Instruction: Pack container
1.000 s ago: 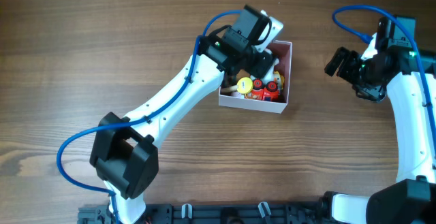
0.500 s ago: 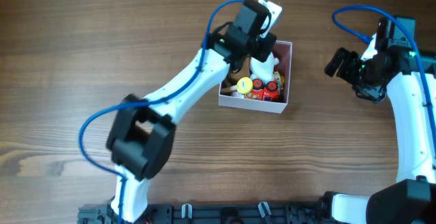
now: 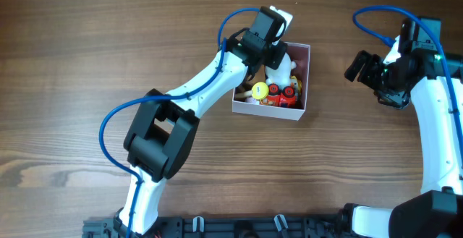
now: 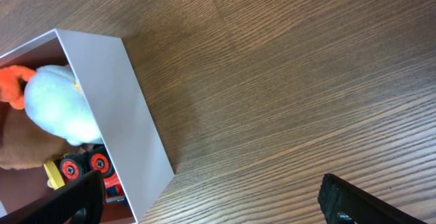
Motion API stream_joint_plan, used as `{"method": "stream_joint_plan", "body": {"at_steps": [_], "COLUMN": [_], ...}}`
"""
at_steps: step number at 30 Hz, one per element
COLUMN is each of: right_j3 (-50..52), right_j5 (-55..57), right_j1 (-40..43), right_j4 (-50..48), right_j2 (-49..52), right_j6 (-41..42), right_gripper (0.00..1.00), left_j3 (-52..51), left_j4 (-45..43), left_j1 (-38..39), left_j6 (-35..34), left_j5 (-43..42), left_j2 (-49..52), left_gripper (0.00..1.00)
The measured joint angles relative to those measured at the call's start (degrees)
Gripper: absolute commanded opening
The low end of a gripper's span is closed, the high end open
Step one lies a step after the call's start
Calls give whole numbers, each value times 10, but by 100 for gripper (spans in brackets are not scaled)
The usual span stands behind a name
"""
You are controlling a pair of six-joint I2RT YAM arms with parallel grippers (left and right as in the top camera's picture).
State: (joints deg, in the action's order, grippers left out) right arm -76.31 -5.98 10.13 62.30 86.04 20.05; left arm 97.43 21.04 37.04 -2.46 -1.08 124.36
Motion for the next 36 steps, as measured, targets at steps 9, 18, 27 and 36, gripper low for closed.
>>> {"method": "stream_joint_plan", "body": {"at_steps": [9, 18, 27, 36], "right_j3": [0, 0, 0, 0], "right_j5": [0, 0, 0, -66], "right_j1": [0, 0, 0, 0], "right_j4": [-2, -2, -18, -38], "right_j2": [0, 0, 0, -25], "right_j6": [0, 0, -4, -106], "right_gripper": [100, 100, 100, 100], "left_j3": [0, 5, 9, 22], "left_j4": [12, 13, 39, 253], "left_j1": [0, -11, -21, -37], "left_j6": [-18, -55, -69, -108], "left_j5": [0, -5, 20, 125], "left_j2": [21, 29, -72, -309], "left_gripper": [22, 45, 61, 100]}}
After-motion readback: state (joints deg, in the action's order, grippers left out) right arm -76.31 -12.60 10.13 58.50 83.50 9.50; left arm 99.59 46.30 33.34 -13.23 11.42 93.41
